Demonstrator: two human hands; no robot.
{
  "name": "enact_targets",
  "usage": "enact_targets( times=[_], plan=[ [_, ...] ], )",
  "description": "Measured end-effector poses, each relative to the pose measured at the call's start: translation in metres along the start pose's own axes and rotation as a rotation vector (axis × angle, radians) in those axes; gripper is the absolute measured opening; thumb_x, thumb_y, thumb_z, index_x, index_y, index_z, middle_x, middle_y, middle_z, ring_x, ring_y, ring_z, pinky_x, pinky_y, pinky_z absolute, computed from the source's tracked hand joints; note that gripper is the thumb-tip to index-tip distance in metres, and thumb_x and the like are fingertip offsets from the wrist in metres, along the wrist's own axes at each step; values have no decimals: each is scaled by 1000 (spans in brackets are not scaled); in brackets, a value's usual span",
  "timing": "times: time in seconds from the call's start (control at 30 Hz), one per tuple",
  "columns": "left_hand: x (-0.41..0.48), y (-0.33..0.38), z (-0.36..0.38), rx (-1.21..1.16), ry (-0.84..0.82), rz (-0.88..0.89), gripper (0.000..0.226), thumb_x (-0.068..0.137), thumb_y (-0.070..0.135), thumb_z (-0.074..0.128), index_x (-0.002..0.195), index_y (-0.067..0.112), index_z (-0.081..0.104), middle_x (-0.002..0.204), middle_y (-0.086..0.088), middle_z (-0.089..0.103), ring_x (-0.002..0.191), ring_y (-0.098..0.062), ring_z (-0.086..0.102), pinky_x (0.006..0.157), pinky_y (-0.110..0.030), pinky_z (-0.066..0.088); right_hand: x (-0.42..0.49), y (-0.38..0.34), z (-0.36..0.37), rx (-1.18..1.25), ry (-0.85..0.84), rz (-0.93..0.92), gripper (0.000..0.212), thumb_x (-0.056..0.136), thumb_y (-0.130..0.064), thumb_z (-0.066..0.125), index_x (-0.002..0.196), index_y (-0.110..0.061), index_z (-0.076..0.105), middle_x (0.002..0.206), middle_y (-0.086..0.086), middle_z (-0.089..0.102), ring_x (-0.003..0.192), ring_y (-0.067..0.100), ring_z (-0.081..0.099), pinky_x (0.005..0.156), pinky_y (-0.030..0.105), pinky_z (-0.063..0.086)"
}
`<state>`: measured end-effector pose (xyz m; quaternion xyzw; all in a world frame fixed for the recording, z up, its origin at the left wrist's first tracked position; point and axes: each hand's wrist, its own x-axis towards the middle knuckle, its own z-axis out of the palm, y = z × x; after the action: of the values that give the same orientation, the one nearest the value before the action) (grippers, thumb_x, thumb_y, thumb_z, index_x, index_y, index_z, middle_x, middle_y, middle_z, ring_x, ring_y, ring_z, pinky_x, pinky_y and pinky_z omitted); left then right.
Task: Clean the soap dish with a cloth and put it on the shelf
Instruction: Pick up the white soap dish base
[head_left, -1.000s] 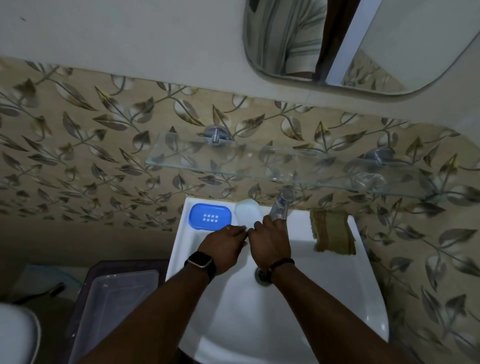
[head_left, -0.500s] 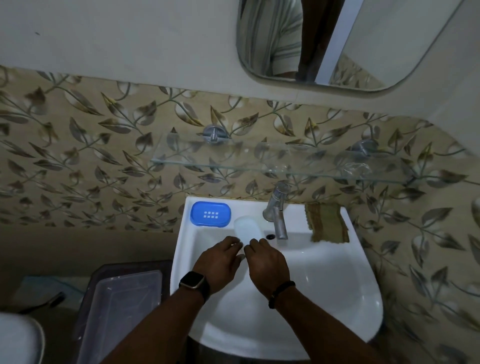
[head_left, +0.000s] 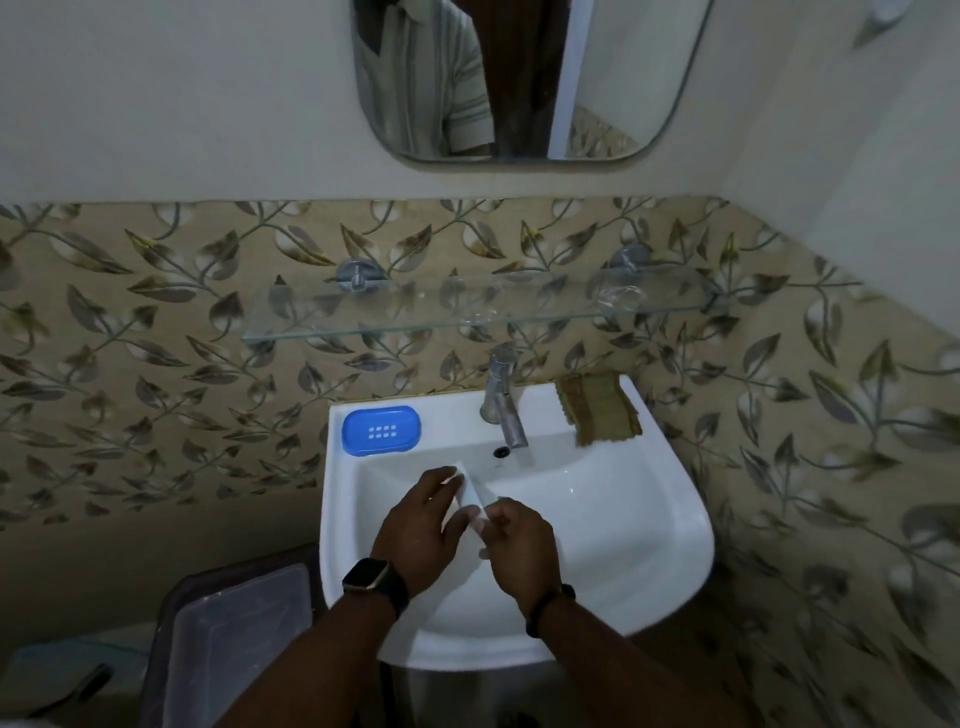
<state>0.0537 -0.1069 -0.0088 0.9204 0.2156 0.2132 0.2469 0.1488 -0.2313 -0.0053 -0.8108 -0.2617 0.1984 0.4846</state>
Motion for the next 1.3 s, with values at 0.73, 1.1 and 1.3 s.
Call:
enact_targets(
  times=[0.73,1.1,1.3],
  plan=[
    [42,71,8,-820,83,-582,20,93,49,63,98,31,71,109,2,73,94,-16,72,73,-21,58,-16,15,-76,337,-83,5,19,102,-13,57,87,-13,68,74,5,65,66,18,67,64,21,56],
    [67,69,19,-1423,-176,-901,28,92,17,68,117,2,70,120,-29,69,90,-37,72,67,-38,63,21,16,-167,-506,-54,-588,24,96,-6,61,116,-14,72,130,5,66,120,17,60,103,30,50],
    [69,83,24,-1509,-45,-777,48,76,27,78,121,12,70,114,-12,77,98,-31,76,75,-36,63,75,15,-188,-462,156,-573,60,99,-5,56,154,-21,37,161,-3,35,149,12,29,121,33,28]
  ],
)
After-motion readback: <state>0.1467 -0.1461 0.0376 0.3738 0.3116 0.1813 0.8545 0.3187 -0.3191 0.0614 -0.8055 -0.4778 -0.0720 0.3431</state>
